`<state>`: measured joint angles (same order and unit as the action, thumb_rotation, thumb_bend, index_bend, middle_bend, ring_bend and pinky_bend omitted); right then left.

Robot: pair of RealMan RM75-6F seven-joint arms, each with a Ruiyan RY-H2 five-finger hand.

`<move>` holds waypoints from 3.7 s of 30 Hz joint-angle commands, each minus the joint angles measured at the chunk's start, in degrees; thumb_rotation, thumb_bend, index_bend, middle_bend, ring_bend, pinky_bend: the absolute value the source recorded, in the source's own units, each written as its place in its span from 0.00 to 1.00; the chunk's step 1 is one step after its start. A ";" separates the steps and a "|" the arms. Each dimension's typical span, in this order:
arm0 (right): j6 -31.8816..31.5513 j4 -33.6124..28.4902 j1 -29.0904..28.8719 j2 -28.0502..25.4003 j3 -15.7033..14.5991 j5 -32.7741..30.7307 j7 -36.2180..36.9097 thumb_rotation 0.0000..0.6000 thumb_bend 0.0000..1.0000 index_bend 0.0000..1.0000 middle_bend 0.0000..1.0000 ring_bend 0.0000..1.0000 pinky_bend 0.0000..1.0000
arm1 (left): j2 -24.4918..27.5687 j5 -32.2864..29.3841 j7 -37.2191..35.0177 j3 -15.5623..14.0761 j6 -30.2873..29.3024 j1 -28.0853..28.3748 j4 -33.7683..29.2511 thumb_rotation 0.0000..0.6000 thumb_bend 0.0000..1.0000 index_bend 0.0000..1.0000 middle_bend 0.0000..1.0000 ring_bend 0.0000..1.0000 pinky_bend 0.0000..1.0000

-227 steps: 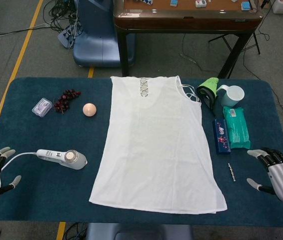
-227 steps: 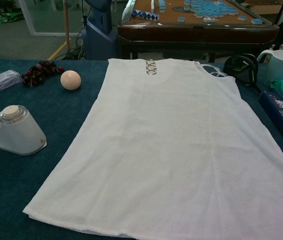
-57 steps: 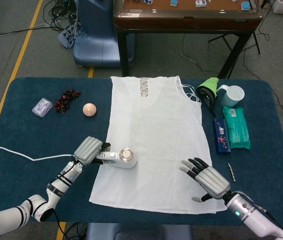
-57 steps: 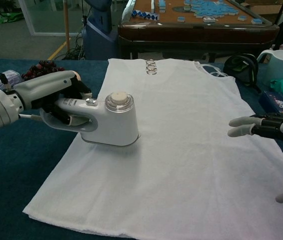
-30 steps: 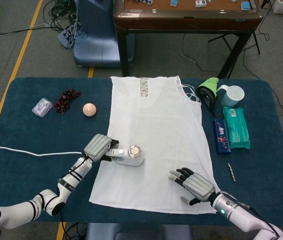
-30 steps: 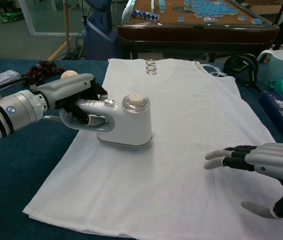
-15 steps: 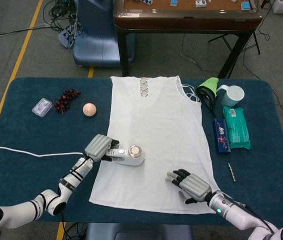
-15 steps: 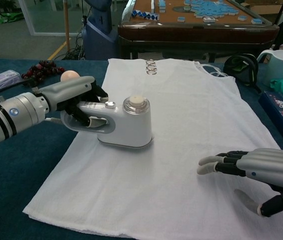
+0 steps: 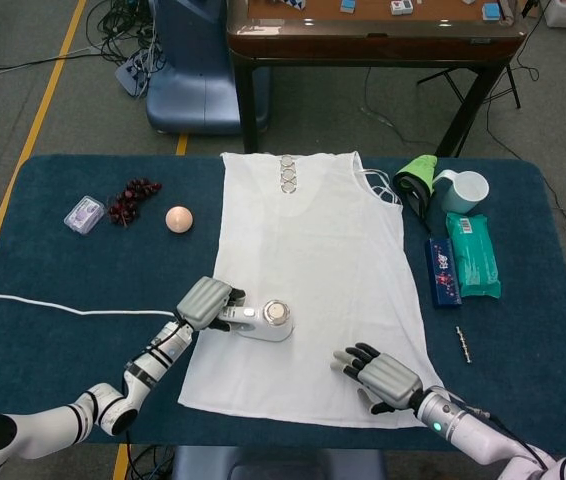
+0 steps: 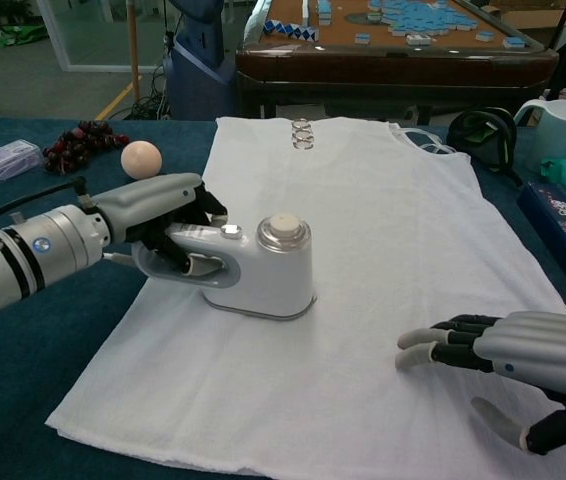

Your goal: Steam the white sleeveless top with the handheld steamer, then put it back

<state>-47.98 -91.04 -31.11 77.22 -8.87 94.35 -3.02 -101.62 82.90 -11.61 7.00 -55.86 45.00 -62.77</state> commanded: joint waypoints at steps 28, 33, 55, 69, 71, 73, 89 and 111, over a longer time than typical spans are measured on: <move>-0.60 -0.66 -0.13 -0.02 -1.96 0.14 -1.11 0.80 0.72 0.00 0.04 0.00 0.00 | 0.39 1.76 -0.86 -1.85 -2.22 -1.24 -1.04 1.00 0.24 0.80 0.96 0.80 0.71; -0.59 -0.68 -0.19 -0.02 -2.09 0.09 -1.20 0.81 0.72 0.00 0.04 0.00 0.00 | 1.26 2.24 -1.27 -2.35 -2.89 -1.84 -1.94 1.00 0.24 0.80 0.96 0.80 0.71; -1.31 -2.00 -0.06 -0.98 -3.73 1.57 -1.27 0.80 0.71 0.00 0.04 0.00 0.00 | -2.39 2.41 -0.65 -0.21 -1.26 1.16 3.48 1.00 0.24 0.80 0.96 0.80 0.71; -2.77 -2.23 0.36 -1.12 -3.26 1.59 -1.79 0.80 0.72 0.00 0.04 0.00 0.00 | -3.24 0.44 -3.57 2.39 0.29 3.40 6.94 1.00 0.24 0.80 0.96 0.80 0.71; -2.78 -2.03 0.34 -1.17 -2.97 1.21 -1.77 0.80 0.71 0.00 0.04 0.00 0.00 | -3.04 0.60 -3.54 2.07 0.11 3.27 6.64 1.00 0.24 0.80 0.96 0.80 0.71; -2.68 -1.81 0.28 -1.11 -2.71 0.88 -1.76 0.80 0.71 0.00 0.04 0.00 0.00 | -2.91 0.73 -3.52 1.73 -0.10 3.07 6.21 1.00 0.24 0.80 0.96 0.80 0.71; -4.55 -1.87 0.61 -1.82 -1.98 1.15 -1.30 0.80 0.71 0.00 0.04 0.00 0.00 | -1.68 2.76 -1.32 -0.91 -2.72 1.47 1.51 1.00 0.24 0.80 0.96 0.80 0.71; -5.99 -2.61 1.61 -2.91 -3.24 2.74 -1.03 0.80 0.71 0.00 0.04 0.00 0.00 | -2.68 1.96 -1.94 -0.17 -1.26 2.04 4.77 1.00 0.24 0.80 0.96 0.80 0.71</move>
<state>-53.96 -93.65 -29.51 74.31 -12.12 97.08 -4.04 -104.11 85.11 -13.19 6.44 -57.42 46.71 -58.63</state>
